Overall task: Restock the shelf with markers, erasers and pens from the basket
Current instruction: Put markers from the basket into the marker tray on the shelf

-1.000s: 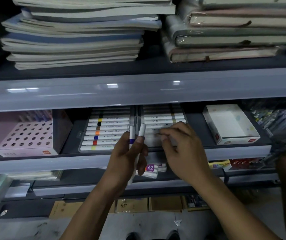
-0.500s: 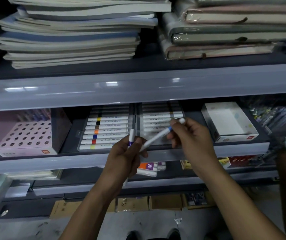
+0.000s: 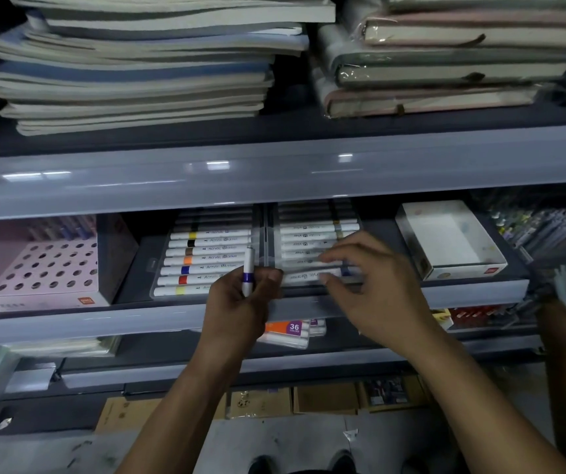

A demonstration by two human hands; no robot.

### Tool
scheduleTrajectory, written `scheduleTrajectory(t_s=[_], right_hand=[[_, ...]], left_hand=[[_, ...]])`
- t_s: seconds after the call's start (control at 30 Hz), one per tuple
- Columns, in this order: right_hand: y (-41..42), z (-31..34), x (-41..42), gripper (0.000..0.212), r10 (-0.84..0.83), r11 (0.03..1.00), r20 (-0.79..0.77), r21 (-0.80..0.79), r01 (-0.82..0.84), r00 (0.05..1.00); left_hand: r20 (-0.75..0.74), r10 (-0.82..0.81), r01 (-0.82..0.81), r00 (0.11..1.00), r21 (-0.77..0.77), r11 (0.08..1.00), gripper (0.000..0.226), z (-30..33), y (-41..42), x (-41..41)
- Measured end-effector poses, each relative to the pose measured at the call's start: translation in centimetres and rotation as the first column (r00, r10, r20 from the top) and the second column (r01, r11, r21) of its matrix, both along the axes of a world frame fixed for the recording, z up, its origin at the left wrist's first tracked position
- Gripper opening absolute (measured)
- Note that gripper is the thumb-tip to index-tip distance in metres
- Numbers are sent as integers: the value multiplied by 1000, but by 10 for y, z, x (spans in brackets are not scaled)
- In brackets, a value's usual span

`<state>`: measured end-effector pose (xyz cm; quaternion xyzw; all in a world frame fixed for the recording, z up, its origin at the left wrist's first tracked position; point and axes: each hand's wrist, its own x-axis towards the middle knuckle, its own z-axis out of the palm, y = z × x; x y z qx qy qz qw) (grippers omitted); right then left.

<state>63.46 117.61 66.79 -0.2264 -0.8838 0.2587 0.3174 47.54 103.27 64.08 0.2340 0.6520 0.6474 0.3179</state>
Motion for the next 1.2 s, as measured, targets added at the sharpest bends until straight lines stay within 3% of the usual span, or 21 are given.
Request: scheduleTrajectory(t_s=[0.2,0.3,0.4,0.57,0.8,1.2], right_hand=[[-1,2,-4,21,40,962,162,262,-82,986],[4,2,-5,18,39,944,197,315,-101,980],[8,2,-7,17,19,941,204,327,-86,979],[13,1,-10,19,-6,948,252,309,-74,968],[9,-1,-10,30,-81,946,349,322,-38,934],[5,-4,-11,27,-152,928,328,371,21,933]], left_hand=[[-15,-3,3,1000,-15,1000,20,-2,3,1],[-231,49,-65,972,-62,996,15,-2,2,1],[-507,94,-147,857,-65,987,23,-5,0,1],[-731,40,-185,681,-119,975,32,-13,-3,-1],[-746,44,-197,664,-117,973,32,-16,-4,-3],[-706,39,-201,707,-148,968,39,-13,-2,-2]])
